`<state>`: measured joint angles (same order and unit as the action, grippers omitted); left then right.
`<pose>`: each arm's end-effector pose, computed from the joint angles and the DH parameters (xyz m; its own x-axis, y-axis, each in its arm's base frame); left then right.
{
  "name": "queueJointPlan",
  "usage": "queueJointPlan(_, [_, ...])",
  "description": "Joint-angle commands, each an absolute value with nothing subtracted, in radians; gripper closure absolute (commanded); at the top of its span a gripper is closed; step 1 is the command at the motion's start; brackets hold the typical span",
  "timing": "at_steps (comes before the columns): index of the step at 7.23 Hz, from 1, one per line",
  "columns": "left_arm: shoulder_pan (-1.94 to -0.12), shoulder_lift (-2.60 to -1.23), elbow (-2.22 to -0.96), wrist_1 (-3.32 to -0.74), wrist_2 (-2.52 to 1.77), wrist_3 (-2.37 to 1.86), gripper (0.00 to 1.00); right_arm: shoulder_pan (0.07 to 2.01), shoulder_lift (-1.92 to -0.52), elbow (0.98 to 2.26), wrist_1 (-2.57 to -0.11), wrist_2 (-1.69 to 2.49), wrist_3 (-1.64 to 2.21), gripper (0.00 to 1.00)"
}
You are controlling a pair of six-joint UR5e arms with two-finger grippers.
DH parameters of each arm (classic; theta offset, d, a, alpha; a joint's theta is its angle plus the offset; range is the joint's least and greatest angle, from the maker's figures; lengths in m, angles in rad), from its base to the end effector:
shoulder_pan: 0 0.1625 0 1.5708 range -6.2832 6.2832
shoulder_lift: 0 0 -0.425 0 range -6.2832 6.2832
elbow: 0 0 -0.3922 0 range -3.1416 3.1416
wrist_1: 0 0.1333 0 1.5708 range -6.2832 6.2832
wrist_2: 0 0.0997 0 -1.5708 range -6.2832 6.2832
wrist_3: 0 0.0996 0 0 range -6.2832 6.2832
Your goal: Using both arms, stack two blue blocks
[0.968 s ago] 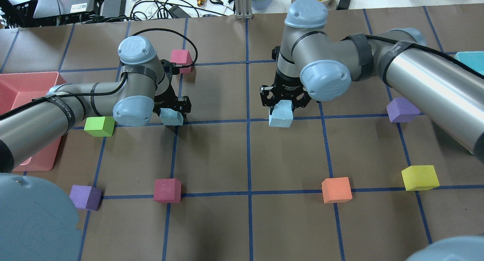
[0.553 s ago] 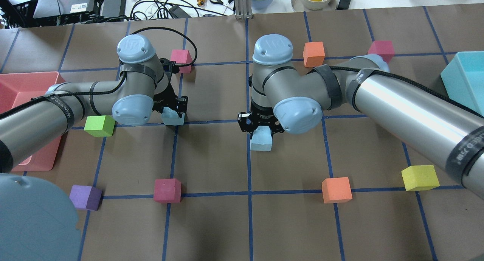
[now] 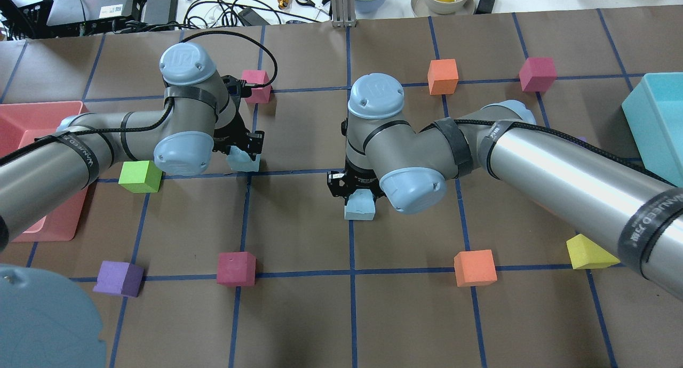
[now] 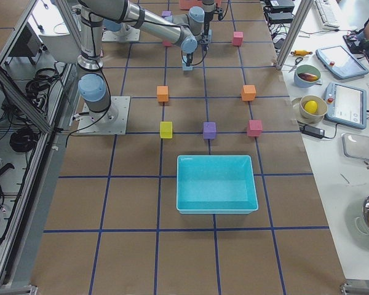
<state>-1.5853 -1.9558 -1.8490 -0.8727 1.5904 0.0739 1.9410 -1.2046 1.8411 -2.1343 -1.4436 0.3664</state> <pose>-0.1396 -0.5698 0.2189 -0.9959 0.0876 -0.0221 0.0883 0.9955 -0.0333 0.3386 -0.4691 0.2204 -0.9957 0.0061 -0.0920 -0.0044 0.9935 0.1134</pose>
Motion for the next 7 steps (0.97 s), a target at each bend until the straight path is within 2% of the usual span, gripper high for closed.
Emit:
queueJointPlan(1, [-1.595,-1.924,-1.848,-0.885,1.588,0.069,1.00,1.959,-1.177,1.842,-2.138,-1.419,0.359,1.00])
queueJointPlan(2, [-1.594,-1.907,-1.847,-0.887,1.588,0.074,1.00,1.966,-1.175,1.842,-2.138,-1.419,0.362,1.00])
queueJointPlan(3, [-1.597,-1.892,-1.844,-0.891,1.585,0.074,1.00,1.967,-1.174,1.841,-2.140,-1.425,0.361,0.63])
queueJointPlan(4, [-1.597,-1.876,-1.842,-0.911,1.582,0.074,1.00,1.965,-1.178,1.838,-2.140,-1.437,0.359,0.10])
queueJointPlan(5, [-1.597,-1.862,-1.835,-0.942,1.563,0.074,1.00,1.964,-1.183,1.833,-2.134,-1.437,0.359,0.00])
queueJointPlan(7, [-1.597,-1.844,-1.822,-0.980,1.562,0.074,1.00,1.957,-1.190,1.822,-2.123,-1.428,0.357,0.00])
